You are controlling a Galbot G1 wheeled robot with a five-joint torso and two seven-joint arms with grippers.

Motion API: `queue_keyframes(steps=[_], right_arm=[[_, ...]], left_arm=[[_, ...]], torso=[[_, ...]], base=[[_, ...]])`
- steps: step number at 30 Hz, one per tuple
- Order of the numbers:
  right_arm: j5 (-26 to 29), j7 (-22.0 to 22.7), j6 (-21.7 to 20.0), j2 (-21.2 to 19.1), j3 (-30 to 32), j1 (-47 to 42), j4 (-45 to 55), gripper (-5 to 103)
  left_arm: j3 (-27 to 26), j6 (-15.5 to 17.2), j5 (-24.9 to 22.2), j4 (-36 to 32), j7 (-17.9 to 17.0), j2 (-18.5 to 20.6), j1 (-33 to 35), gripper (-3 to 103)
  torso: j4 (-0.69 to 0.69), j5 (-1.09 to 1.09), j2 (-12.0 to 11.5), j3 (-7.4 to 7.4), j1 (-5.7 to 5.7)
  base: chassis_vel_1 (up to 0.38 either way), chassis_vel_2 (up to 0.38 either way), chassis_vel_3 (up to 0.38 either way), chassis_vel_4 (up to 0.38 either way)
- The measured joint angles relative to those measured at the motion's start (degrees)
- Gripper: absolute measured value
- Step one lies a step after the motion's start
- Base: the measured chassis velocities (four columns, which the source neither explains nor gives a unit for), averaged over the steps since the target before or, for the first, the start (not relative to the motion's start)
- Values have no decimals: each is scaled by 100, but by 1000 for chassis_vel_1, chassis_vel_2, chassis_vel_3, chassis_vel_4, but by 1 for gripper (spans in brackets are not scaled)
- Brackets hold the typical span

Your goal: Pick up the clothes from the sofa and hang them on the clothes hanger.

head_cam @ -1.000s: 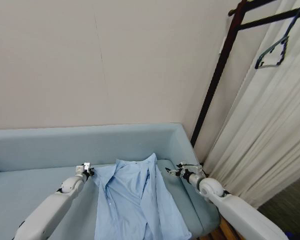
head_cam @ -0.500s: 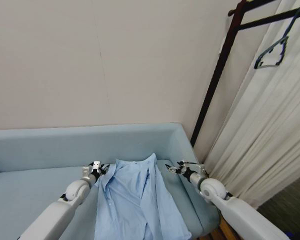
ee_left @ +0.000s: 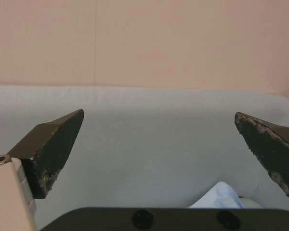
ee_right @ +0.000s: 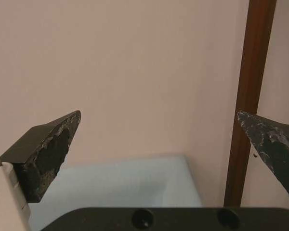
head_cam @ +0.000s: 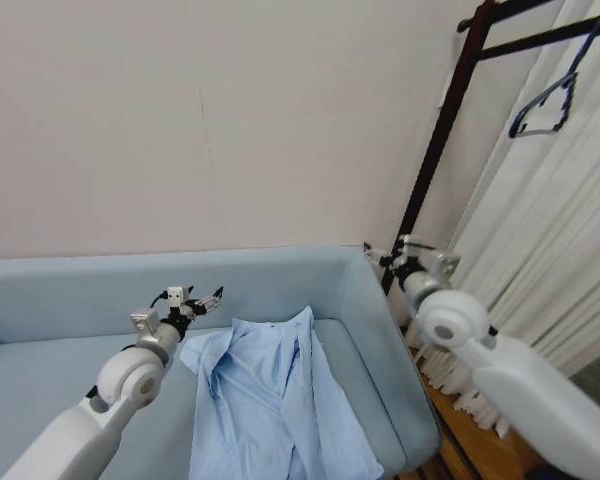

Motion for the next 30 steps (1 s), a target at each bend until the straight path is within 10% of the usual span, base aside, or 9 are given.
queue_keyframes(steps=[12,30], right_arm=[[2011,288,-26,-1041,-285,2208,773,100],[1911,-315,-278,-1890,-281,3346,-115,100]], left_arm=[[-10,227,14,-346,-41,-205,23,100],[143,322,151,-348,-139,-282,90,100]], torso=[[0,-2,0,0,0],[0,1,0,1,0]], base=[[0,0,0,0],[0,0,0,0]])
